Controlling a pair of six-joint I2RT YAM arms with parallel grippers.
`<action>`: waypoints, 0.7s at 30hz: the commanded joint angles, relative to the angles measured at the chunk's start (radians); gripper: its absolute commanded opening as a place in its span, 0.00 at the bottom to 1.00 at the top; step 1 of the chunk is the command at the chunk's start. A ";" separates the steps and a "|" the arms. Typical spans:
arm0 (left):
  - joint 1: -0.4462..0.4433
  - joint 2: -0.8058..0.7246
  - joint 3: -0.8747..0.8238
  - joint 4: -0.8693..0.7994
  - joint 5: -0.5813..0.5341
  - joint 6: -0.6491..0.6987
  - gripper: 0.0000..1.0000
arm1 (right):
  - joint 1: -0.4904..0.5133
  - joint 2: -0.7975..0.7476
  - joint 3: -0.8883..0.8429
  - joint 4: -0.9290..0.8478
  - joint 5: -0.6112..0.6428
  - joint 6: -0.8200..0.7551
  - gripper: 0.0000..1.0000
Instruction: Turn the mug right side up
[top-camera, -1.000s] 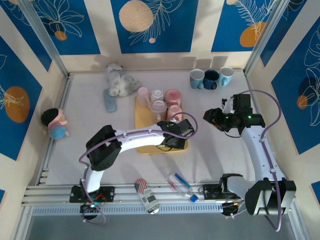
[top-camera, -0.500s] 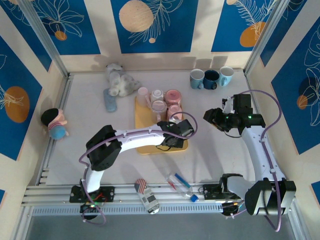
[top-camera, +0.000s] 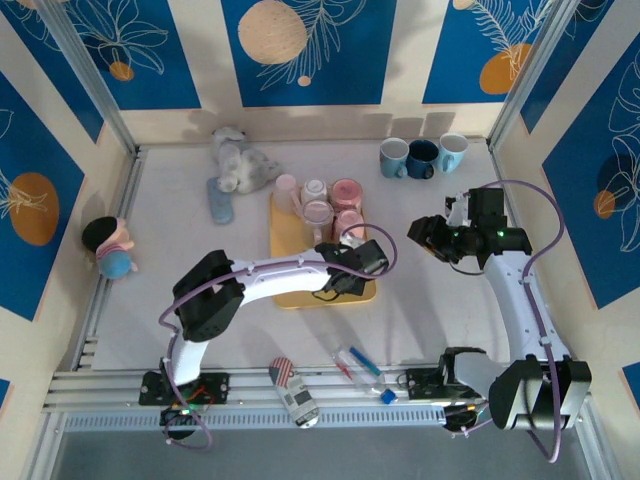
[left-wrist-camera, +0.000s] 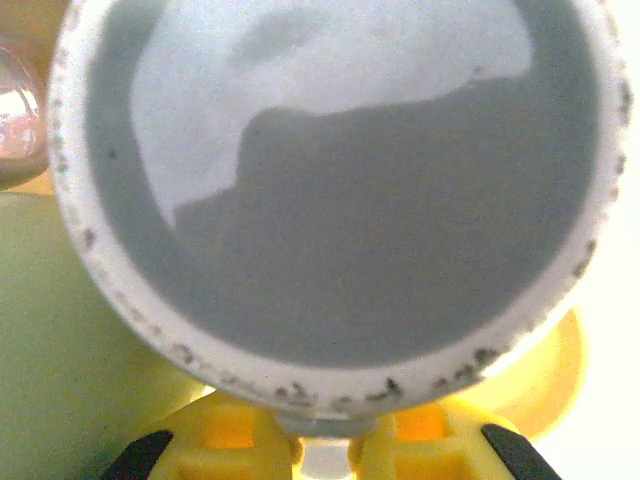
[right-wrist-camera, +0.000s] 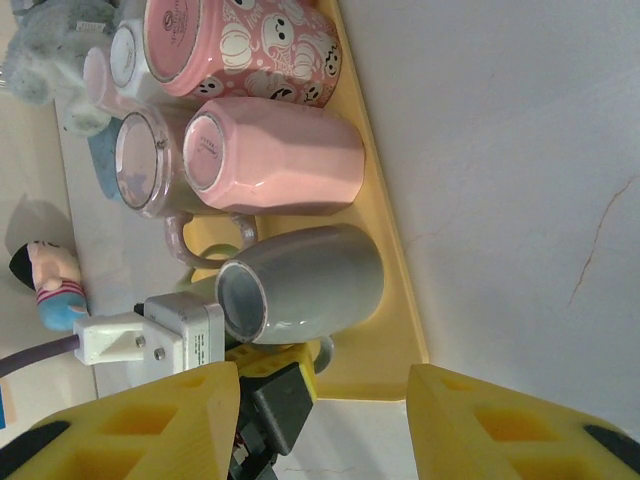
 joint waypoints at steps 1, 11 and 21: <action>-0.022 -0.047 -0.004 0.018 -0.042 0.052 0.00 | -0.004 0.002 0.021 -0.005 -0.030 -0.001 0.48; -0.045 -0.116 -0.009 0.100 0.023 0.149 0.00 | -0.005 -0.010 0.013 -0.005 -0.027 0.002 0.48; -0.045 -0.237 -0.003 0.143 0.080 0.214 0.00 | -0.005 -0.065 -0.020 0.051 -0.020 -0.017 0.45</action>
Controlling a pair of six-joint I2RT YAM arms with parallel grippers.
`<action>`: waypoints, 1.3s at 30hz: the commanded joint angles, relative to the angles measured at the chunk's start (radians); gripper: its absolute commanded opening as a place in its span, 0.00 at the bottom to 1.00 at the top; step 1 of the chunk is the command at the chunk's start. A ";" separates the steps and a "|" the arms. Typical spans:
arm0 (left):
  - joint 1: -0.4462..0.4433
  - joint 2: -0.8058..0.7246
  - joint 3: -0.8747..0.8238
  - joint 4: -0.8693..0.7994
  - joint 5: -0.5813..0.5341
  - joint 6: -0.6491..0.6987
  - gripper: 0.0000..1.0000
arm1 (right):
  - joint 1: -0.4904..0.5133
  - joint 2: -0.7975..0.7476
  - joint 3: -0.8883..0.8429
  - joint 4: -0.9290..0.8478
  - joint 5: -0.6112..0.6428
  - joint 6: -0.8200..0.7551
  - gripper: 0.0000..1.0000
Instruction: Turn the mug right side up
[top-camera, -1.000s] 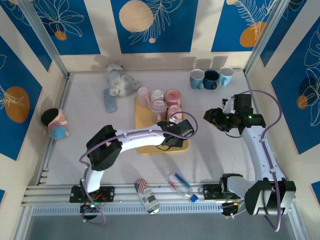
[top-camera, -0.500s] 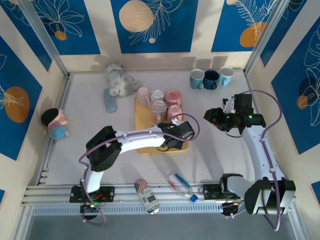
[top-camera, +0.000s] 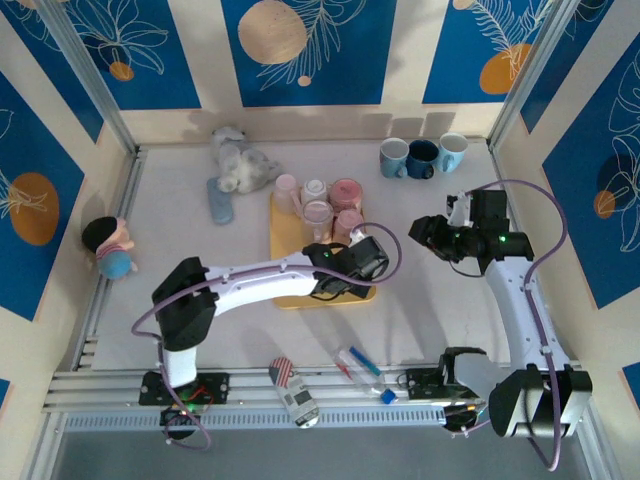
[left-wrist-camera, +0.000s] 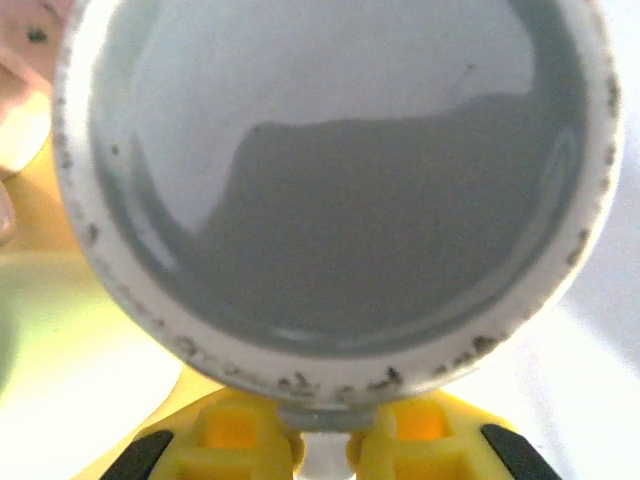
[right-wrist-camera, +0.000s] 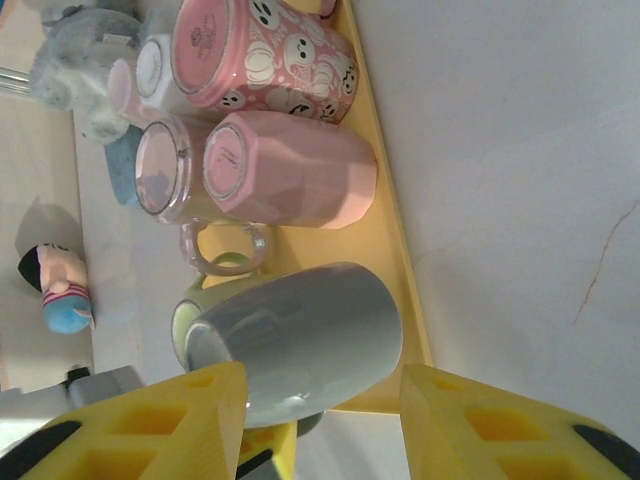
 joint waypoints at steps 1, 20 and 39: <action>-0.008 -0.109 0.014 0.087 0.014 0.051 0.00 | -0.007 -0.022 -0.004 0.011 -0.018 -0.011 0.45; 0.194 -0.530 -0.178 0.345 0.239 0.165 0.00 | -0.051 -0.054 -0.036 0.134 -0.338 0.054 0.46; 0.871 -0.872 -0.613 0.854 0.830 -0.198 0.00 | 0.292 0.085 -0.059 0.859 -0.562 0.403 0.51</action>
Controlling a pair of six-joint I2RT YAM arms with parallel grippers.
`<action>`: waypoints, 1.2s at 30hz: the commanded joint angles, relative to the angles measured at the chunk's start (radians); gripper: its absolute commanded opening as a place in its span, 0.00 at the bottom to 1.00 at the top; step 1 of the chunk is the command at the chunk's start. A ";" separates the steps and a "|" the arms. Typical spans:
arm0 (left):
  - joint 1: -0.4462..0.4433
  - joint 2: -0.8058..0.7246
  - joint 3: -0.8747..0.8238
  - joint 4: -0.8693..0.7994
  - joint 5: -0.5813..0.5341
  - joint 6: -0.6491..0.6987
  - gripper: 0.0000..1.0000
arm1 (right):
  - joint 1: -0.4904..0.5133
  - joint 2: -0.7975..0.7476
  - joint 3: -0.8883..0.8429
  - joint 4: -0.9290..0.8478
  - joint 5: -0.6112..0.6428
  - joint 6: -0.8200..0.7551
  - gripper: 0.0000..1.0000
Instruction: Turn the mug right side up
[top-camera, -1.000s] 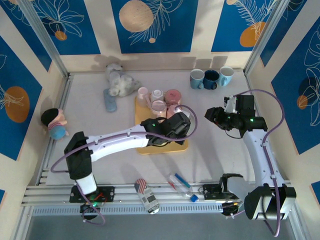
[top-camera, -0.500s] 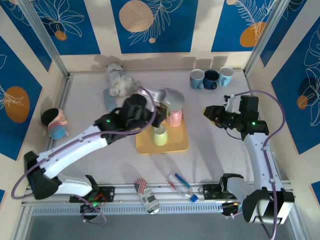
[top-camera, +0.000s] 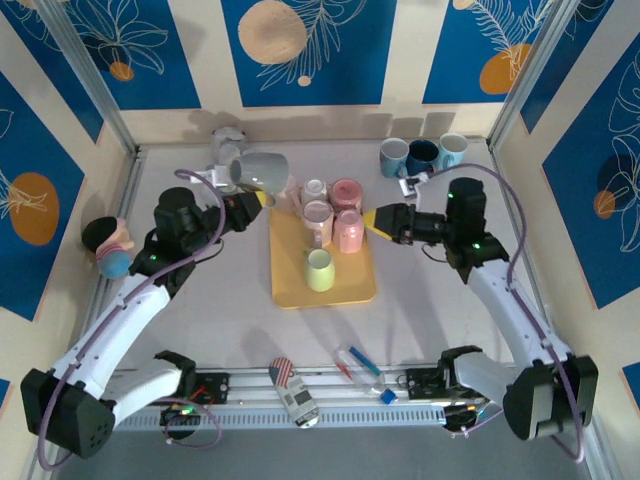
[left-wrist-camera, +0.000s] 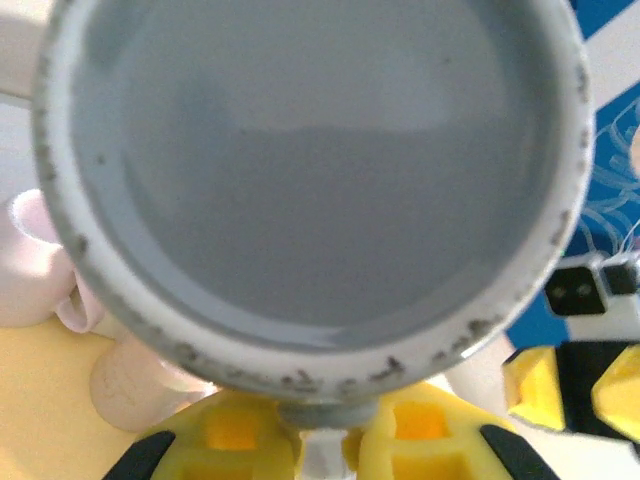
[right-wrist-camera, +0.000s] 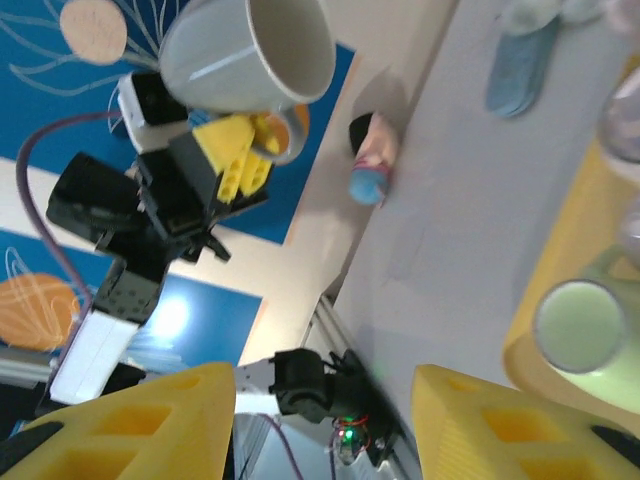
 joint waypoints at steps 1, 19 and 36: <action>0.079 -0.035 -0.023 0.248 0.164 -0.120 0.00 | 0.062 0.063 0.047 0.175 -0.009 0.088 0.51; 0.299 0.019 -0.158 0.635 0.338 -0.391 0.00 | 0.255 0.338 0.150 0.465 0.158 0.344 0.50; 0.336 0.120 -0.191 0.850 0.346 -0.520 0.00 | 0.309 0.489 0.233 0.538 0.251 0.462 0.53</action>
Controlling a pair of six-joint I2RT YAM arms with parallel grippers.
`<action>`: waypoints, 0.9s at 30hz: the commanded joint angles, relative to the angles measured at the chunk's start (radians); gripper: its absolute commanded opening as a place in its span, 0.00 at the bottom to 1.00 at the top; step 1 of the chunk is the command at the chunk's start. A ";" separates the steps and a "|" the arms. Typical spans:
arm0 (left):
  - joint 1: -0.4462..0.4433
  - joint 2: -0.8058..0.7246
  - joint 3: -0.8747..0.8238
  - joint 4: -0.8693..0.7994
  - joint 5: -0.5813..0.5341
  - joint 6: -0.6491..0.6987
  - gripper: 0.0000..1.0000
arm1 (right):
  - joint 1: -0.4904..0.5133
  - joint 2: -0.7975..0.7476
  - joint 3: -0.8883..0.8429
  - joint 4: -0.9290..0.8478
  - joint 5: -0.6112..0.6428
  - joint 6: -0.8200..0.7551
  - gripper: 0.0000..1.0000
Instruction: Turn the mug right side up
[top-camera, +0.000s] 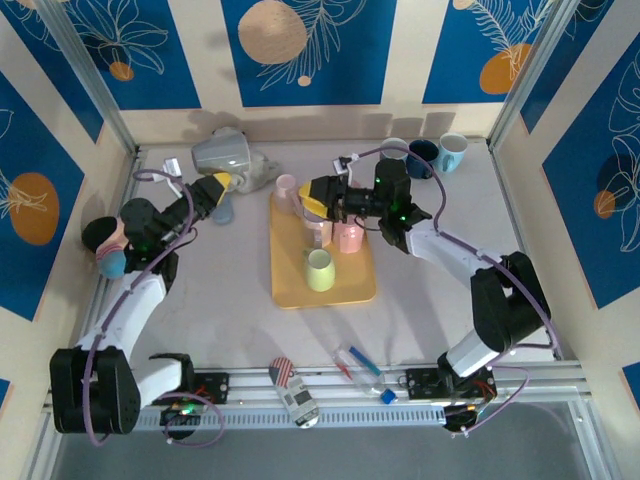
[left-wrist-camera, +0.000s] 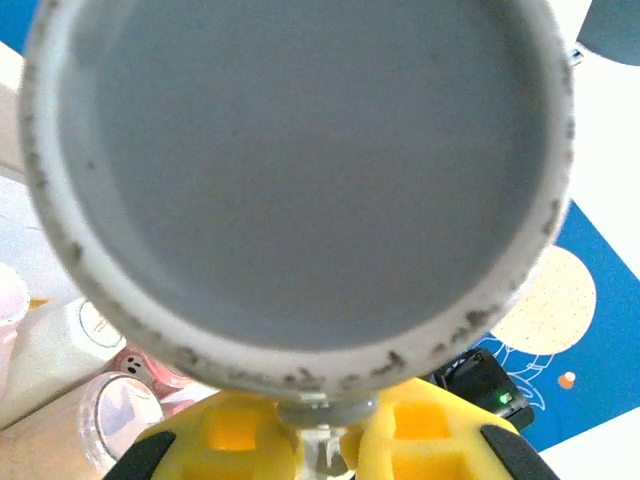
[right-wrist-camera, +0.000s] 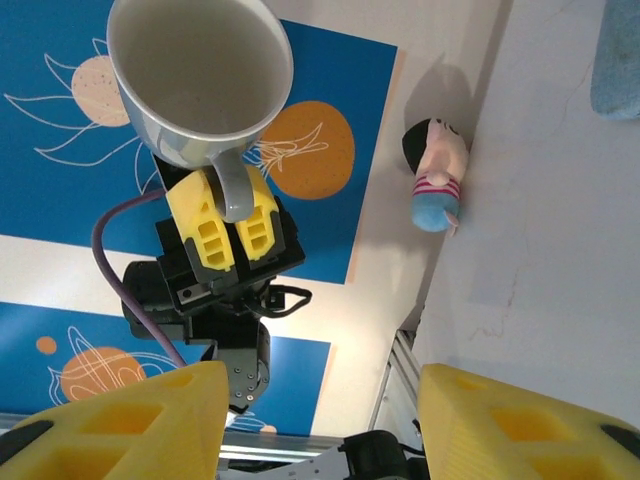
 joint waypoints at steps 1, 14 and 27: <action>0.014 0.015 0.002 0.194 0.012 -0.053 0.00 | 0.017 0.023 0.057 0.006 0.034 0.021 0.53; 0.014 0.052 0.013 0.221 0.039 -0.093 0.00 | 0.075 0.138 0.207 0.045 0.036 0.071 0.56; 0.014 0.174 0.045 0.373 0.046 -0.171 0.00 | 0.138 0.222 0.415 -0.178 0.094 0.058 0.55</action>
